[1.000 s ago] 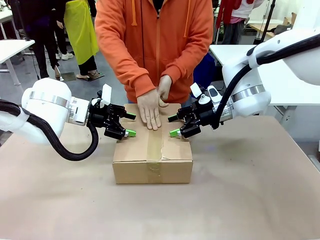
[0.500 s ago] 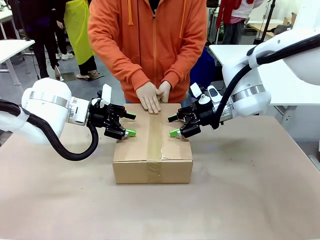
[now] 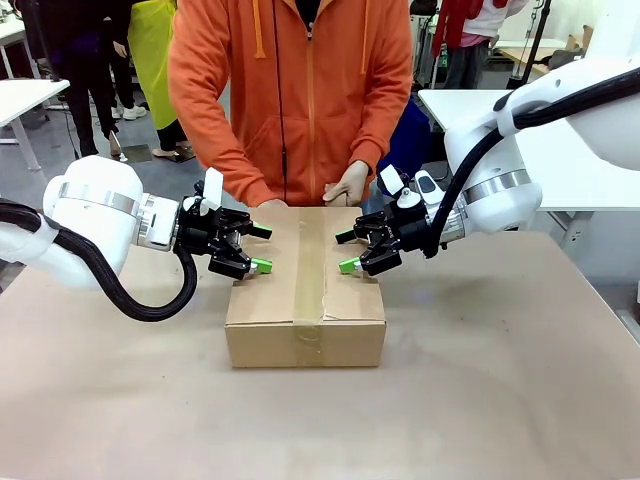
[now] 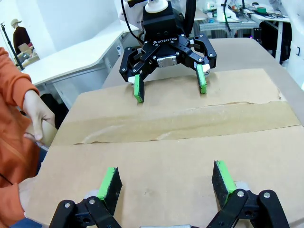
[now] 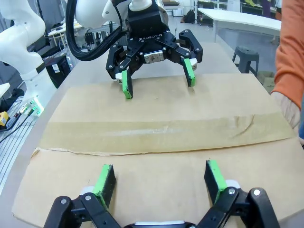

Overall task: Pack the gift set into the box.
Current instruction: Press and hold the closed box until the human finishes sealing it.

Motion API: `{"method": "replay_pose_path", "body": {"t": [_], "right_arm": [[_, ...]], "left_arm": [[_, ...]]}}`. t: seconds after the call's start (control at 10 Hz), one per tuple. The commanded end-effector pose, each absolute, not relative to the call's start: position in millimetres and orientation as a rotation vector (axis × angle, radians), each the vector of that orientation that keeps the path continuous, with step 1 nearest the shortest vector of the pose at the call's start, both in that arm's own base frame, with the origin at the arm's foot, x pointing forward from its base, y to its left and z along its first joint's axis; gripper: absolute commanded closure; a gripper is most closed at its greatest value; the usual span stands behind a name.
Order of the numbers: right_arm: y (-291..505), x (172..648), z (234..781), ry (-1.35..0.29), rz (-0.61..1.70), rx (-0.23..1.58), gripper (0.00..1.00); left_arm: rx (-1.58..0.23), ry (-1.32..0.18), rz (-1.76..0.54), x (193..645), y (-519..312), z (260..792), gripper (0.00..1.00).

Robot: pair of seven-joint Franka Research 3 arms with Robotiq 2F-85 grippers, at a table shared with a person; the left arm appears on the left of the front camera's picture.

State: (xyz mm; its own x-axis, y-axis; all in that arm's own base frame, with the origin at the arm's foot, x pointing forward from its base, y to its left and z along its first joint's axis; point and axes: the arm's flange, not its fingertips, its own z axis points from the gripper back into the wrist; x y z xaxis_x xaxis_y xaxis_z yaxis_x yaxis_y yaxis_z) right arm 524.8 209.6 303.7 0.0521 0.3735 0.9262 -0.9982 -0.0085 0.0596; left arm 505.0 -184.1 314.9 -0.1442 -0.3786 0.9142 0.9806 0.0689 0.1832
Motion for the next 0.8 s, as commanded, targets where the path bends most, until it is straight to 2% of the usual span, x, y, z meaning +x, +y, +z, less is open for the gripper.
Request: {"method": "replay_pose_path", "body": {"t": [0.0, 0.4, 0.5, 0.7], "right_arm": [[209, 525, 301, -0.880, 1.346, 0.957, 0.00], [210, 525, 304, -0.875, 1.339, 0.964, 0.00], [199, 511, 336, -0.961, 1.354, 0.971, 0.00], [132, 473, 399, -1.192, 1.198, 1.133, 0.00]], "left_arm": [[-0.760, -1.094, -1.416, 504, -182, 312, 0.00], [-0.767, -1.085, -1.409, 505, -184, 315, 0.00], [-0.859, -1.154, -1.431, 485, -170, 351, 0.00], [-0.877, -1.419, -1.314, 439, -108, 408, 0.00]]}}
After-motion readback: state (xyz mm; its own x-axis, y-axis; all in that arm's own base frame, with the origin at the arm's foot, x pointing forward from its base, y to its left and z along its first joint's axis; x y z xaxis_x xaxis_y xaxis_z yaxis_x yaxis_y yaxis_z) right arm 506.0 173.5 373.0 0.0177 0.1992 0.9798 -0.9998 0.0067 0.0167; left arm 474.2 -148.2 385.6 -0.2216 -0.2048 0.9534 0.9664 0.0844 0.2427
